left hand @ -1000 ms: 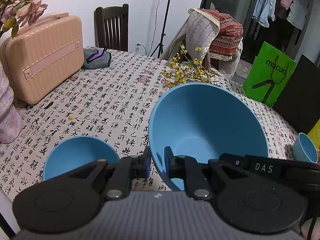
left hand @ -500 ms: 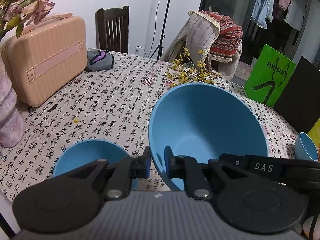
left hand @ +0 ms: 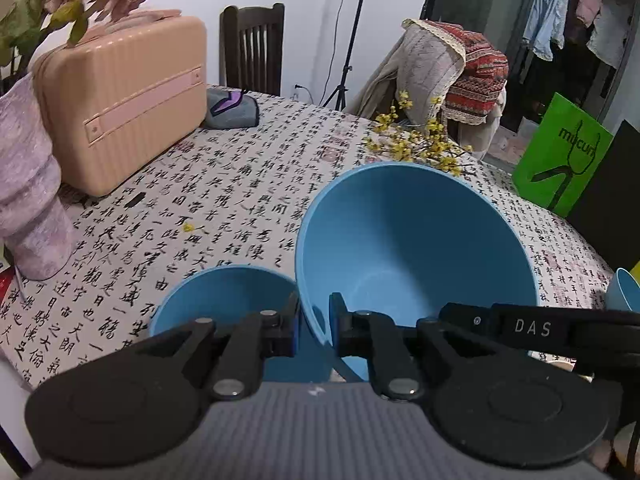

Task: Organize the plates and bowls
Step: 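Bring the held blue bowl over the placed blue bowl with both grippers, then lower the held blue bowl into the placed blue bowl with both grippers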

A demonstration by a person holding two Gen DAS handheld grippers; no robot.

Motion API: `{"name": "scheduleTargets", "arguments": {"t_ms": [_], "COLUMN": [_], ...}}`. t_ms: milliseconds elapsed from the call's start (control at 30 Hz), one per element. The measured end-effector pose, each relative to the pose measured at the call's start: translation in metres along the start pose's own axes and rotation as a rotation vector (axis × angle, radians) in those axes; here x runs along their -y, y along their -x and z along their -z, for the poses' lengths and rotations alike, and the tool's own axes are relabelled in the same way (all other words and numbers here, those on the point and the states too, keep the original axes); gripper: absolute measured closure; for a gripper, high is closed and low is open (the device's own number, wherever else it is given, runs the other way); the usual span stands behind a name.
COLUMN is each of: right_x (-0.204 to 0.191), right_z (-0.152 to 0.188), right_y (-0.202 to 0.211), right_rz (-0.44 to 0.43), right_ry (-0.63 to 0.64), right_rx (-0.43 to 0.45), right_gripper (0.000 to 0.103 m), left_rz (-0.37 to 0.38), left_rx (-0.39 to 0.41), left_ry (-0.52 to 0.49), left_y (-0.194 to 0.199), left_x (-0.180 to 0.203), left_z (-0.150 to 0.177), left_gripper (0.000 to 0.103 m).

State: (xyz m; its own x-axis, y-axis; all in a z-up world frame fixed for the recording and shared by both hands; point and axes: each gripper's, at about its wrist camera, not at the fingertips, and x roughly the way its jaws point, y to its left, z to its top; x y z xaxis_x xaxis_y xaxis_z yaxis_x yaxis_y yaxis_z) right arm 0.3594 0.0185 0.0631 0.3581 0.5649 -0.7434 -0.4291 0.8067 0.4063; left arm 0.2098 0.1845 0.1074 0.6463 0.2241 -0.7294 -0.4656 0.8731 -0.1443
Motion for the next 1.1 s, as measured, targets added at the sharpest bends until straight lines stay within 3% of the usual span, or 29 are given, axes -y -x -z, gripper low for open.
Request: {"name": "scheduleTargets", "arguments": {"t_ms": [1100], "right_x": [-0.064], "right_z": [0.015], "right_y": [-0.049], "right_rz": [-0.040], "right_ry": [0.140], "right_rx": [-0.129], "right_gripper": [0.089], "left_rz": [-0.091], "left_rx": [-0.040], "left_ry": [0.117], "left_y": [0.000], "left_x": [-0.070], "left_z": [0.015], "left_gripper": [0.090]}}
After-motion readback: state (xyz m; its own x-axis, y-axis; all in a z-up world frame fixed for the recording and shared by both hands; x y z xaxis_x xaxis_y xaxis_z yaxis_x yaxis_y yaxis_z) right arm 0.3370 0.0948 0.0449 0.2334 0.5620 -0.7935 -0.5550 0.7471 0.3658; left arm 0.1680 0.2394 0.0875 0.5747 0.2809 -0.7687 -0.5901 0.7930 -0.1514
